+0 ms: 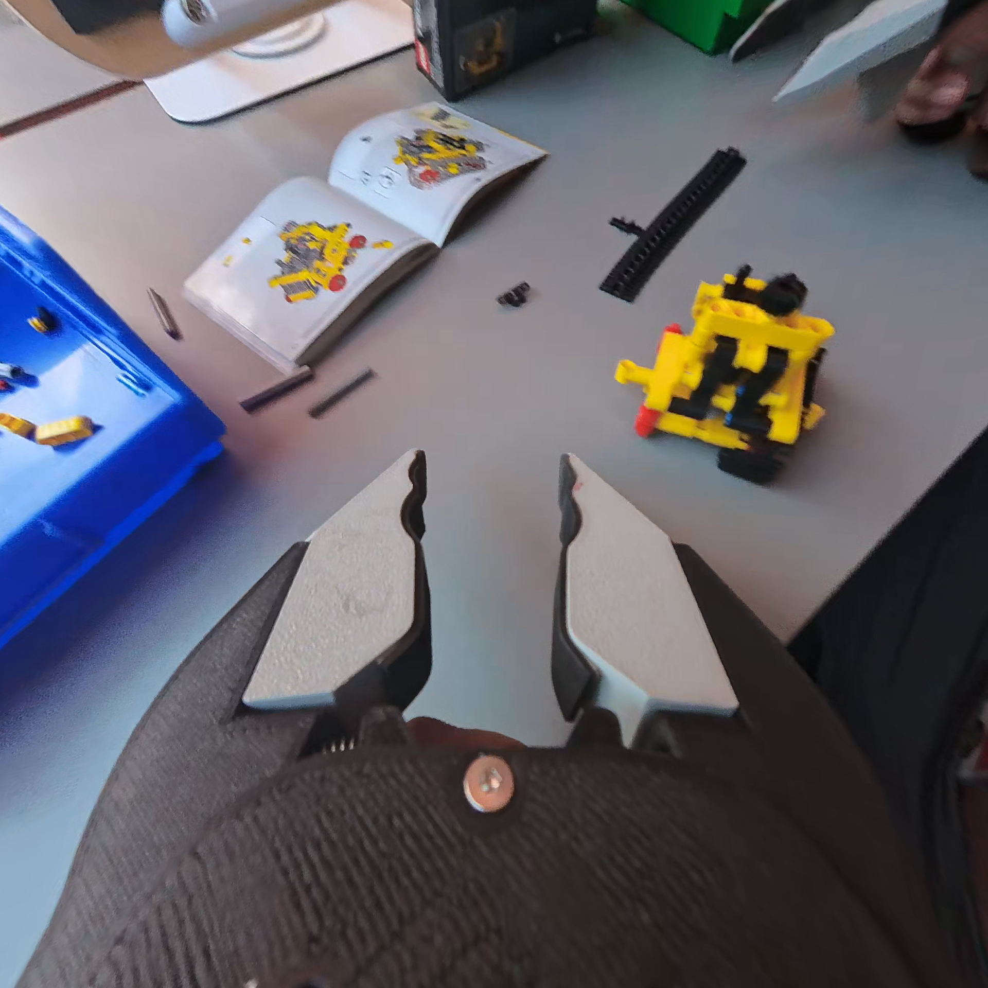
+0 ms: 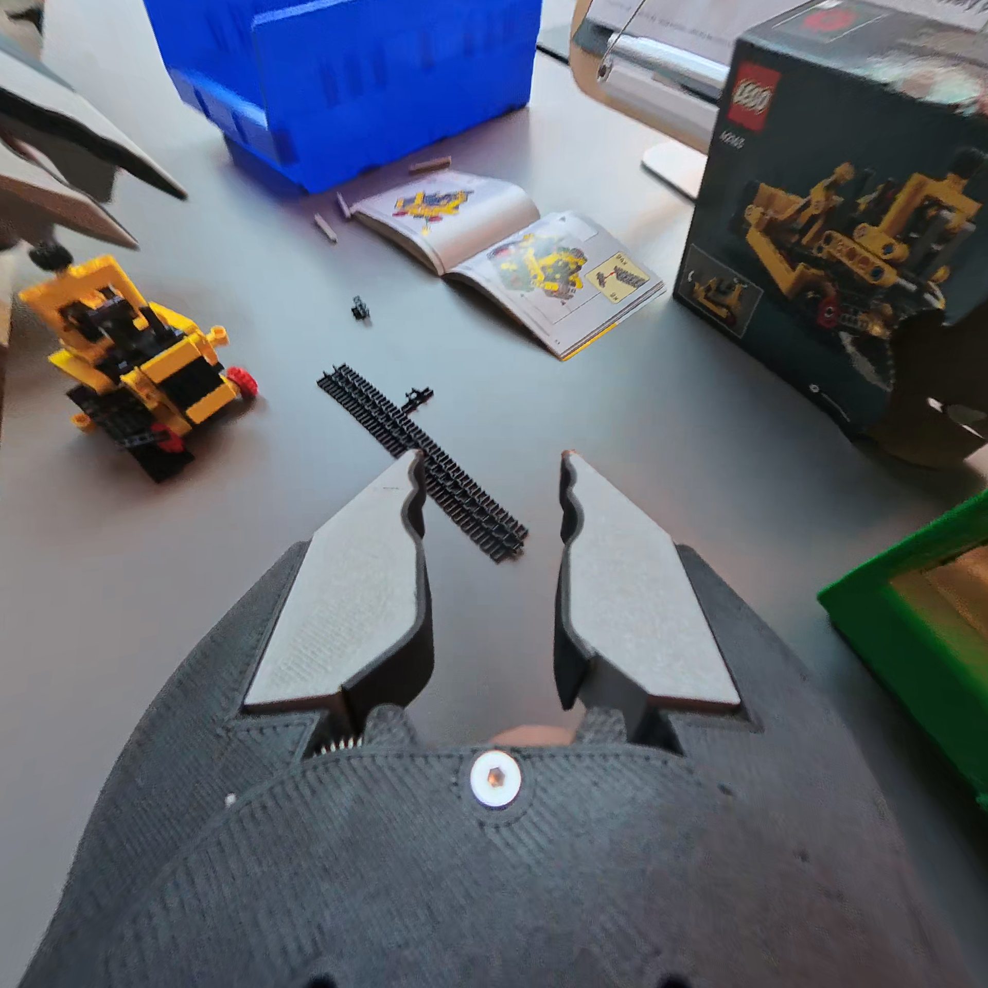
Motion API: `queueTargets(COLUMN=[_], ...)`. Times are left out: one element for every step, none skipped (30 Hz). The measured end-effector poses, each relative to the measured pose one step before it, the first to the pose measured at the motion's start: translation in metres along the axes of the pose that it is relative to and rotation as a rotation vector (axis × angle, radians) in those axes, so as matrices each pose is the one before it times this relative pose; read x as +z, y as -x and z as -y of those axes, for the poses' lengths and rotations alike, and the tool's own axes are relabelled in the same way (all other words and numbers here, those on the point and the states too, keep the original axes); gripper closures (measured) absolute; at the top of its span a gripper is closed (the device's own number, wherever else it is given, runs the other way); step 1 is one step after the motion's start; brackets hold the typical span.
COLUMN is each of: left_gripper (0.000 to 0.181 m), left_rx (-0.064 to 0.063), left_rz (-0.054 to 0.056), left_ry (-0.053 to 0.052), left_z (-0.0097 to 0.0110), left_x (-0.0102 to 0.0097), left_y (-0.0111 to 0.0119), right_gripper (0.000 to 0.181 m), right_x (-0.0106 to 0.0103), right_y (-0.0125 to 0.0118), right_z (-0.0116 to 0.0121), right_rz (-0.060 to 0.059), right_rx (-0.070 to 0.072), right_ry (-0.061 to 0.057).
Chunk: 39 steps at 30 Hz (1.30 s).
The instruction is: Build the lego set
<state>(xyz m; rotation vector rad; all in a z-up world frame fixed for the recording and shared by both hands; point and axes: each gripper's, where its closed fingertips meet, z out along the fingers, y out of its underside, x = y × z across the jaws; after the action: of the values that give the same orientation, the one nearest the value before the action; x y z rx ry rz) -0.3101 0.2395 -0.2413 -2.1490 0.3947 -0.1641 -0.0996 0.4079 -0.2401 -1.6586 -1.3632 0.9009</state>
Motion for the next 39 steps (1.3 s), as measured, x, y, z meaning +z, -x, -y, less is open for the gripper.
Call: queueTargets(left_gripper=[0.135, 0.135, 0.134, 0.133, 0.133, 0.132, 0.132, 0.131, 0.131, 0.130, 0.129, 0.129, 0.129, 0.130, 0.132, 0.135, 0.139, 0.142, 0.149, 0.147, 0.135, 0.138, 0.139, 0.141, 0.142, 0.142, 0.142, 0.142, 0.142, 0.142, 0.142, 0.141, 0.140, 0.140, 0.140, 0.140, 0.139, 0.139, 0.139], left_rx=[-0.0072, -0.0085, -0.0060, -0.0013, 0.0089, 0.0204, 0.0280, 0.0279, 0.0228, 0.0181, 0.0166, 0.0165, 0.0157, 0.0146, 0.0082, -0.0039, -0.0187, -0.0328, -0.0398, -0.0048, 0.0482, 0.0357, 0.0096, -0.0120, -0.0200, -0.0105, 0.0026, 0.0037, -0.0013, 0.0009, 0.0055, 0.0132, 0.0165, 0.0054, -0.0114, -0.0217, -0.0182, -0.0063, 0.0028], left_rz=[-0.0026, -0.0145, -0.0199, -0.0152, -0.0129, -0.0105, -0.0044, -0.0046, -0.0138, -0.0249, -0.0315, -0.0277, -0.0235, -0.0255, -0.0309, -0.0379, -0.0410, -0.0369, -0.0387, -0.0236, -0.0180, 0.0165, 0.0044, 0.0090, 0.0009, -0.0120, -0.0021, 0.0128, 0.0021, 0.0050, 0.0152, 0.0236, 0.0386, 0.0459, 0.0294, 0.0138, 0.0066, -0.0006, 0.0006], left_ry=[-0.0163, -0.0158, -0.0137, -0.0121, -0.0108, -0.0131, -0.0224, -0.0300, -0.0325, -0.0343, -0.0354, -0.0349, -0.0310, -0.0267, -0.0240, -0.0213, -0.0164, -0.0014, 0.0529, 0.1322, 0.0815, 0.0240, -0.0084, -0.0267, -0.0275, -0.0091, 0.0102, 0.0096, -0.0013, -0.0041, -0.0001, 0.0087, 0.0096, -0.0048, -0.0200, -0.0275, -0.0246, -0.0142, -0.0006], left_z=[0.00495, 0.00535, 0.00558, 0.00628, 0.00693, 0.00834, 0.01039, 0.01197, 0.01297, 0.01330, 0.01289, 0.01168, 0.00951, 0.00664, 0.00286, -0.00169, -0.00717, -0.01325, -0.01877, -0.01900, -0.01381, -0.00561, 0.00151, 0.00428, 0.00425, 0.00130, -0.00171, -0.00164, 0.00008, 0.00049, -0.00006, -0.00123, -0.00119, 0.00061, 0.00286, 0.00358, 0.00267, 0.00068, -0.00177], left_x=[0.00507, 0.00647, 0.00694, 0.00707, 0.00659, 0.00586, 0.00499, 0.00428, 0.00399, 0.00409, 0.00412, 0.00448, 0.00501, 0.00551, 0.00614, 0.00677, 0.00714, 0.00686, 0.00613, 0.00489, 0.00432, 0.00257, 0.00007, -0.00109, -0.00120, -0.00069, 0.00006, 0.00027, -0.00010, -0.00054, -0.00082, -0.00147, -0.00300, -0.00488, -0.00697, -0.00865, -0.00967, -0.00972, -0.00938], left_y=[0.00511, 0.00311, 0.00172, 0.00192, 0.00157, 0.00143, 0.00190, 0.00189, 0.00104, -0.00012, -0.00063, 0.00036, 0.00139, 0.00152, 0.00085, -0.00023, -0.00064, -0.00011, -0.00220, -0.00418, -0.00576, -0.00105, -0.00114, 0.00065, 0.00016, -0.00175, -0.00022, 0.00180, 0.00027, 0.00038, 0.00156, 0.00231, 0.00383, 0.00416, 0.00067, -0.00293, -0.00555, -0.00834, -0.00952], right_gripper=[0.132, 0.131, 0.129, 0.128, 0.126, 0.125, 0.123, 0.122, 0.122, 0.122, 0.121, 0.120, 0.120, 0.121, 0.125, 0.128, 0.126, 0.125, 0.126, 0.128, 0.132, 0.142, 0.148, 0.163, 0.164, 0.164, 0.164, 0.164, 0.164, 0.161, 0.150, 0.146, 0.145, 0.144, 0.143, 0.144, 0.147, 0.148, 0.149], right_x=[-0.00209, -0.00192, -0.00192, -0.00189, -0.00180, -0.00177, -0.00152, -0.00123, -0.00049, 0.00027, 0.00089, 0.00144, 0.00198, 0.00248, 0.00336, 0.00452, 0.00566, 0.00609, 0.00629, 0.00631, 0.00607, 0.00513, 0.00324, -0.00128, -0.00238, -0.00344, -0.00431, -0.00450, -0.00449, -0.00388, -0.00354, -0.00355, -0.00340, -0.00343, -0.00318, -0.00230, -0.00077, 0.00160, 0.00476], right_y=[-0.00279, -0.00329, -0.00423, -0.00469, -0.00460, -0.00395, -0.00363, -0.00288, -0.00172, -0.00006, 0.00152, 0.00297, 0.00405, 0.00593, 0.00917, 0.00844, 0.00520, 0.00435, 0.00343, 0.00198, 0.00170, 0.00245, 0.00047, -0.00228, -0.00347, -0.00521, -0.00731, -0.00752, -0.00574, -0.00382, -0.00269, -0.00123, 0.00105, 0.00161, 0.00263, 0.00621, 0.01081, 0.01457, 0.01701], right_z=[0.00354, 0.00339, 0.00335, 0.00335, 0.00332, 0.00341, 0.00359, 0.00332, 0.00268, 0.00178, 0.00099, -0.00007, -0.00116, -0.00229, -0.00400, -0.00645, -0.00842, -0.00842, -0.00851, -0.00871, -0.00908, -0.00962, -0.00517, -0.00222, -0.00297, -0.00379, -0.00428, -0.00446, -0.00369, -0.00143, 0.00185, 0.00386, 0.00489, 0.00596, 0.00745, 0.00816, 0.00732, 0.00593, 0.00376], right_rz=[0.0004, -0.0026, -0.0084, -0.0109, -0.0091, -0.0055, -0.0035, 0.0007, 0.0089, 0.0187, 0.0276, 0.0336, 0.0366, 0.0447, 0.0596, 0.0499, 0.0252, 0.0190, 0.0153, 0.0127, 0.0150, 0.0206, 0.0042, -0.0127, -0.0147, -0.0179, -0.0253, -0.0259, -0.0196, -0.0147, -0.0186, -0.0192, -0.0146, -0.0199, -0.0197, 0.0002, 0.0271, 0.0485, 0.0619], right_rx=[0.0224, 0.0201, 0.0179, 0.0160, 0.0131, 0.0084, 0.0040, 0.0026, 0.0040, 0.0066, 0.0062, 0.0018, -0.0056, -0.0134, -0.0203, -0.0256, -0.0314, -0.0380, -0.0349, -0.0256, -0.0207, -0.0184, -0.0152, -0.0208, -0.0159, 0.0070, 0.0234, 0.0268, 0.0272, 0.0259, 0.0215, 0.0125, 0.0004, -0.0097, -0.0136, -0.0106, -0.0021, 0.0074, 0.0151], right_ry=[-0.0248, -0.0251, -0.0262, -0.0267, -0.0267, -0.0267, -0.0269, -0.0252, -0.0203, -0.0128, -0.0063, 0.0021, 0.0117, 0.0200, 0.0327, 0.0504, 0.0662, 0.0685, 0.0692, 0.0719, 0.0737, 0.0715, 0.0384, 0.0091, 0.0042, 0.0023, 0.0019, -0.0001, -0.0024, -0.0108, -0.0244, -0.0307, -0.0271, -0.0243, -0.0301, -0.0323, -0.0268, -0.0210, -0.0087])
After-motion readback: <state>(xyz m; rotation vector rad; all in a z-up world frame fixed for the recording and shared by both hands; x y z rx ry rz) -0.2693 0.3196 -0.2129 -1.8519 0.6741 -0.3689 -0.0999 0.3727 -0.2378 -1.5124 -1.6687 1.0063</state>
